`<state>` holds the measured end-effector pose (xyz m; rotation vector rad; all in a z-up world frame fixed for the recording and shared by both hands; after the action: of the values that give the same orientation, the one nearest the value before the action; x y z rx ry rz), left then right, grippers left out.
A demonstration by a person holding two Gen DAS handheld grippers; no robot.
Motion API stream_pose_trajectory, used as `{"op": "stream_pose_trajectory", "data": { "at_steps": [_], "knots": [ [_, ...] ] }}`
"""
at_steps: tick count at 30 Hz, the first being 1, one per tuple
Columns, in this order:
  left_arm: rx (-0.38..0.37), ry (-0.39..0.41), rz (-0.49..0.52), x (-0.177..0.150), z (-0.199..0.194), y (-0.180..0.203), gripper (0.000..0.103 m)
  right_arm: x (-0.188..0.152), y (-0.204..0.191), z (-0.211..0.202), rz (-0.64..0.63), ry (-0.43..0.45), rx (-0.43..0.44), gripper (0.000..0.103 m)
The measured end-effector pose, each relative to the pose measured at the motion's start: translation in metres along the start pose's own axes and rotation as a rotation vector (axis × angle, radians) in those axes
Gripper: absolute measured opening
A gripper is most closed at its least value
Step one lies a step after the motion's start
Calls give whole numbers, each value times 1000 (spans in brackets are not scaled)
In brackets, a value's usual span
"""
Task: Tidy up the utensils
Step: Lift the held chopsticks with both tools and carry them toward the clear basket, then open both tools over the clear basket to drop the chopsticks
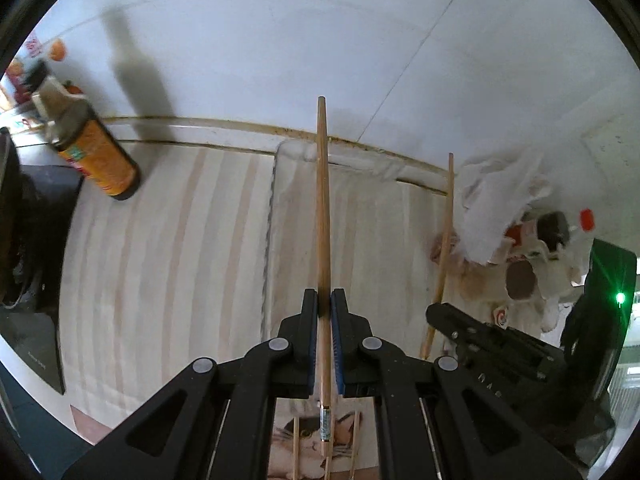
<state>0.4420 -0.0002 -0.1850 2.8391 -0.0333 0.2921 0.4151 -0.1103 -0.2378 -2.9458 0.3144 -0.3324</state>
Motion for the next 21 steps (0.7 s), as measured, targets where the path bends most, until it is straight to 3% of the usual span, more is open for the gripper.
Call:
{"op": "stream_pose_trajectory", "data": {
  "at_steps": [5,8,9,10,11,12,13,15,17,19,21],
  "knots": [
    [-4,-81,-9,8,29,-3,5,9,0,29,-18,-60,-8,7],
    [22,-76,-9,6,29,-8,7,6,0,45,-25,-125,3,8],
    [52,-63,-1,5,27,-11,10,6,2,49,-25,-132,-3,13],
    [68,-50,7,5,24,-13,18,6,3,50,-26,-132,-6,26],
    [93,-37,10,5,21,-16,24,5,5,49,-24,-125,-6,33],
    [115,-20,15,6,18,-18,40,5,7,47,-21,-119,-11,38],
    [149,26,20,6,10,-22,55,5,10,44,-19,-110,-15,38],
    [205,85,22,5,-2,-30,68,4,15,35,-11,-77,-36,39],
    [241,155,26,1,-16,-36,74,2,21,21,-9,-32,-67,45],
    [275,213,31,-5,-29,-41,103,-1,26,9,9,13,-71,50],
    [286,270,47,-13,-41,-44,103,-7,31,-7,15,77,-84,57]
  ]
}}
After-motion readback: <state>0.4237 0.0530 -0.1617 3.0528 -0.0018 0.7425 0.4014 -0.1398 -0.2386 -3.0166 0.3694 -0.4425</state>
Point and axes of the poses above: each gripper's, at about its wrist camera, not at the fingertips, and z roughly the way its jaws point, y to its right, x to its top, the point moved 9 cm from there along z, roughly the way its jaws point, and after that the axes turned 4 degrees about -x, right-handed, at the moved point
